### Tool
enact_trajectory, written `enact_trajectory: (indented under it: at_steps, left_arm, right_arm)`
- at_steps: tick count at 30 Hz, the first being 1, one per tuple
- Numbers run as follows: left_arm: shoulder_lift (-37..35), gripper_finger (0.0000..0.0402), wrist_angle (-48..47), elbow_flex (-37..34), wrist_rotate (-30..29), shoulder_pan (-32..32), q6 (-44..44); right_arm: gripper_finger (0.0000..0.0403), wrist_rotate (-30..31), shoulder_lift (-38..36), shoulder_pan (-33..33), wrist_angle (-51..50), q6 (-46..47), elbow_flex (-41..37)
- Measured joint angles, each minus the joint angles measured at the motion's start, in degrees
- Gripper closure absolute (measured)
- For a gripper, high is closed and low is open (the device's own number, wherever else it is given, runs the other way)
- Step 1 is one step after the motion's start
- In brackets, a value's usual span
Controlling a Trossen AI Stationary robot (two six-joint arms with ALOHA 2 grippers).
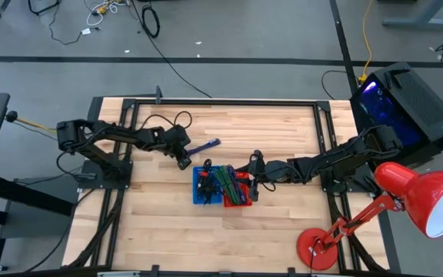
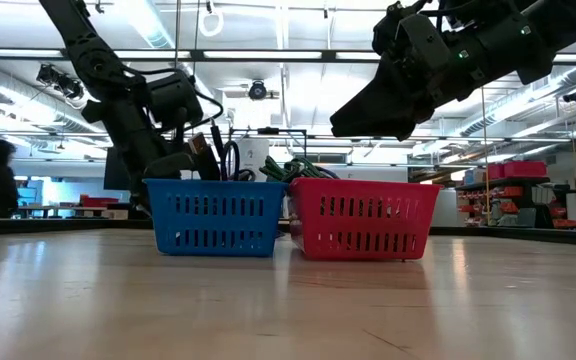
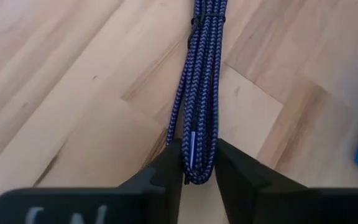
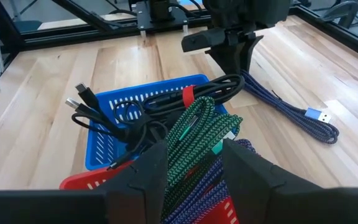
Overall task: Pick & Place USB Port
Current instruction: Put the black and blue USB cable into the red basket
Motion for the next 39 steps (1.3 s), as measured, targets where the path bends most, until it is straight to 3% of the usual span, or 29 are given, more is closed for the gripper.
enact_trajectory:
  at_steps: [4, 11, 20, 27, 34, 39]
  left_arm:
    - [-0.09, 0.0371, -0.01, -0.09, 0.13, 0.18, 1.02]
    - [-1.36, 0.0372, -3.83, 1.81, -0.7, 0.16, 1.7]
    - [-7.36, 0.0372, -16.71, 11.68, -6.61, 0.55, 6.43]
    - [-13.3, 0.0372, -18.59, 18.28, -8.8, 0.53, 7.7]
    - [-19.15, 0.0372, -14.13, 18.99, -3.88, -1.58, 4.22]
    - [-20.94, 0.0372, 0.4, 15.58, -0.85, -6.64, 3.47]
  right_arm:
    - [0.0247, 0.0, 0.0, 0.0, -0.02, -0.01, -0.01]
    - [0.0247, 0.0, 0.0, 0.0, -0.04, -0.02, -0.01]
    - [0.0247, 0.0, 0.0, 0.0, -0.45, -0.02, 0.0]
    - [0.0247, 0.85, 0.0, 0.0, -1.18, -0.07, 0.0]
    - [0.0247, 15.3, 0.0, -0.84, 1.95, 1.02, -0.02]
    - [0.0247, 7.26, 0.0, -3.69, 15.54, -3.92, -0.04]
